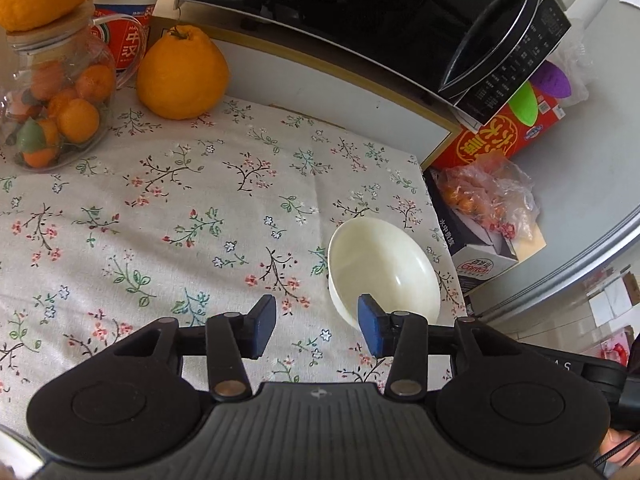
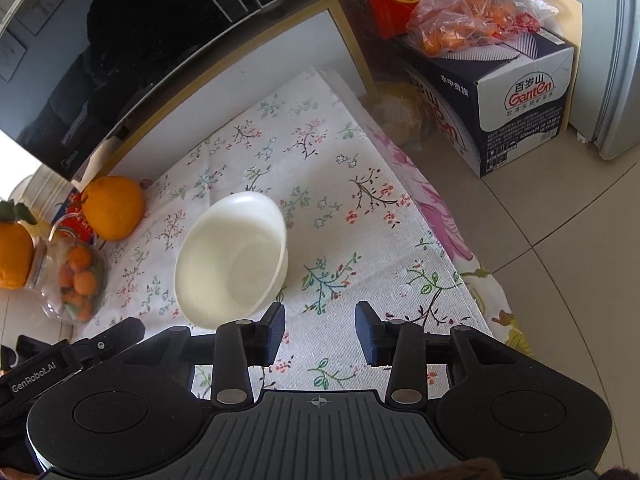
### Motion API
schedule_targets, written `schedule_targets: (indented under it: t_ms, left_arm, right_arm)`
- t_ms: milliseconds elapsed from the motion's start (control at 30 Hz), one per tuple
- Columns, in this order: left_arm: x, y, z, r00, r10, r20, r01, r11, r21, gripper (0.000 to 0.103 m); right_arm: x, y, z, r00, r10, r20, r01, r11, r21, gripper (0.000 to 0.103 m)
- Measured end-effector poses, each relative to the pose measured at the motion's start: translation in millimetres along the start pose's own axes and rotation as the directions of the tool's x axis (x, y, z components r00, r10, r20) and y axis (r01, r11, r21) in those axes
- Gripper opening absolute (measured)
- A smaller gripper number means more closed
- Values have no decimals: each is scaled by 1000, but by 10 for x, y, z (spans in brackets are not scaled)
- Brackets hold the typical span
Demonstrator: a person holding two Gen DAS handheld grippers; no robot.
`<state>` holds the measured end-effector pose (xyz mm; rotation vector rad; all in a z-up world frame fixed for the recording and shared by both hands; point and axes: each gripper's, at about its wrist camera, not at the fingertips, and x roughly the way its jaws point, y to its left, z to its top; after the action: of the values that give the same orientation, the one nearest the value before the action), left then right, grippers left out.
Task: Organize plates and bowls
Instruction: 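Move both tools to the rim of another white bowl, then close both grippers on the rim of that white bowl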
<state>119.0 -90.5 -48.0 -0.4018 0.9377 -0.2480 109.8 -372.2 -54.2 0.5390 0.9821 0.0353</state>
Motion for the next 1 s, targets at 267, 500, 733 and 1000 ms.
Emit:
schedule_targets:
  t_ms: [267,500,733,1000]
  left_arm:
    - [255,-114,104,1000,9,-10,-9,1000,7,43]
    - [415,-164,95,999,18,-27,-17,999,31,40]
    - [535,-170,103,999,26,-38,-25,999,40,35]
    - [546,-159,76,998,21,-55,-18,999,47,7]
  right_arm:
    - [138,83,98,998,45,40,-45,999,-5,39]
    - [308,122,141,999,36,35,-36,999,-19,37]
    - [426,134,149,999,40,26,-39,999,-13,24]
    - [479,209,135,1000,20,19,-19,998,-58,6]
